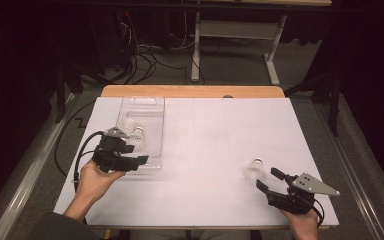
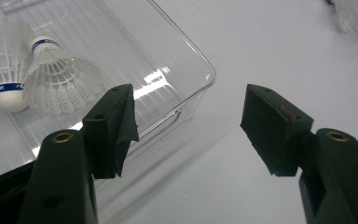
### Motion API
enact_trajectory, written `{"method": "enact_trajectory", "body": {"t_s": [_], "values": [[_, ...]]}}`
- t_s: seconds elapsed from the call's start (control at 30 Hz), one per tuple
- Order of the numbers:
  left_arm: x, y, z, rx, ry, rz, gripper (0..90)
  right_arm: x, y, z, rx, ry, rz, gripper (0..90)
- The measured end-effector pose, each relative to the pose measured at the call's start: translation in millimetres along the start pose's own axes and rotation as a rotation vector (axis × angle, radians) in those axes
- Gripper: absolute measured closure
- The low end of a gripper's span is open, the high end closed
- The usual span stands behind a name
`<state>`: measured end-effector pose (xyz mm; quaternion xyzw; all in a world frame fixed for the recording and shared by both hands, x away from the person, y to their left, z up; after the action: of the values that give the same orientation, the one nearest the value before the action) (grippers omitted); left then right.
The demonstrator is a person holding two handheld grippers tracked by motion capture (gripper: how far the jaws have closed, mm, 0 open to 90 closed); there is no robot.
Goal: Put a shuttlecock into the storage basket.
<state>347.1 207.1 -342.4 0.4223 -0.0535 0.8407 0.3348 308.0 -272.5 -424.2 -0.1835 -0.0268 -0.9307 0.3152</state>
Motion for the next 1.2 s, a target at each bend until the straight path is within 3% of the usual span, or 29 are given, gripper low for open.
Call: {"method": "enact_trajectory", "body": {"t_s": [0.63, 0.97, 1.2], "values": [[2.9, 0.6, -28.3, -0.020, 0.079, -0.008, 32.1, -1.4, -0.3, 0.0, -0.001, -0.002, 0.003, 29.5], [6.6, 2.7, -41.9, -0.029, 0.159, -0.007, 31.7, -1.6, -0.1, -0.1, 0.000, -0.004, 0.002, 29.5], [4.9, 2.3, -50.8, -0.030, 0.176, -0.011, 32.1, -2.0, -0.1, -0.3, 0.001, -0.006, 0.002, 29.5]]}}
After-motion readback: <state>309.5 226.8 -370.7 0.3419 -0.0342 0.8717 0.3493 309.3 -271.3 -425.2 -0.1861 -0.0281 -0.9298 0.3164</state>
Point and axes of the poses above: each handheld gripper's, and its own axes: x roughly backward along the jaws, z roughly out of its top, y roughly to its right, the point moved 2 cm from there along -x, roughly forward along the jaws, and after that the axes turned 2 degrees about -z, right-handed, at the moved point
